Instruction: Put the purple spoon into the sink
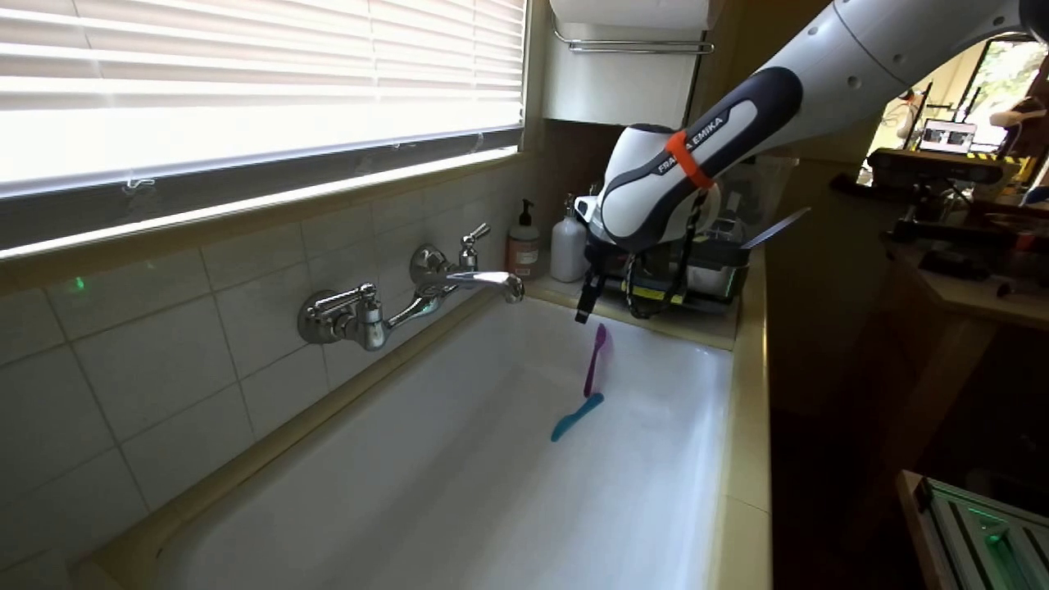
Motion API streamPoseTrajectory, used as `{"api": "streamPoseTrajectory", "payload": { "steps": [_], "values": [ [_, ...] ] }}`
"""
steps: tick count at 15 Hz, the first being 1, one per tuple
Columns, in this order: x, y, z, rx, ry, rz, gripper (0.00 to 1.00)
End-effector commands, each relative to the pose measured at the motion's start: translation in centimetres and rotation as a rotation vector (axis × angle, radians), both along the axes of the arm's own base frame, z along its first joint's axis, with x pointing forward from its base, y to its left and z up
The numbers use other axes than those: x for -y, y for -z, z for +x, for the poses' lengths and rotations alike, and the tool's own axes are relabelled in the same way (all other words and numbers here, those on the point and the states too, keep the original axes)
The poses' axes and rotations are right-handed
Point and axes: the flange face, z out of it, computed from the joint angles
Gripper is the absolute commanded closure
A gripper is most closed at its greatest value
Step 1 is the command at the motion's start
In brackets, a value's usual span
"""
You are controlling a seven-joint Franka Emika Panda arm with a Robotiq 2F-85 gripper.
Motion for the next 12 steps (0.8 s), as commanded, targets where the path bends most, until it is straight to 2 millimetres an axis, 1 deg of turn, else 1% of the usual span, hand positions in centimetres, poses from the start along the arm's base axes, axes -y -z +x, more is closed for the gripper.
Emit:
{"api": "streamPoseTrajectory", "payload": {
  "steps": [1,8,12],
  "values": [
    [-0.1,-0.1,0.4,0.000,-0.004,0.002,0.00],
    [-1.6,-1.5,0.4,-0.015,-0.028,-0.002,0.00],
    [-2.2,-3.4,0.1,-0.010,-0.043,-0.024,0.00]
  ]
}}
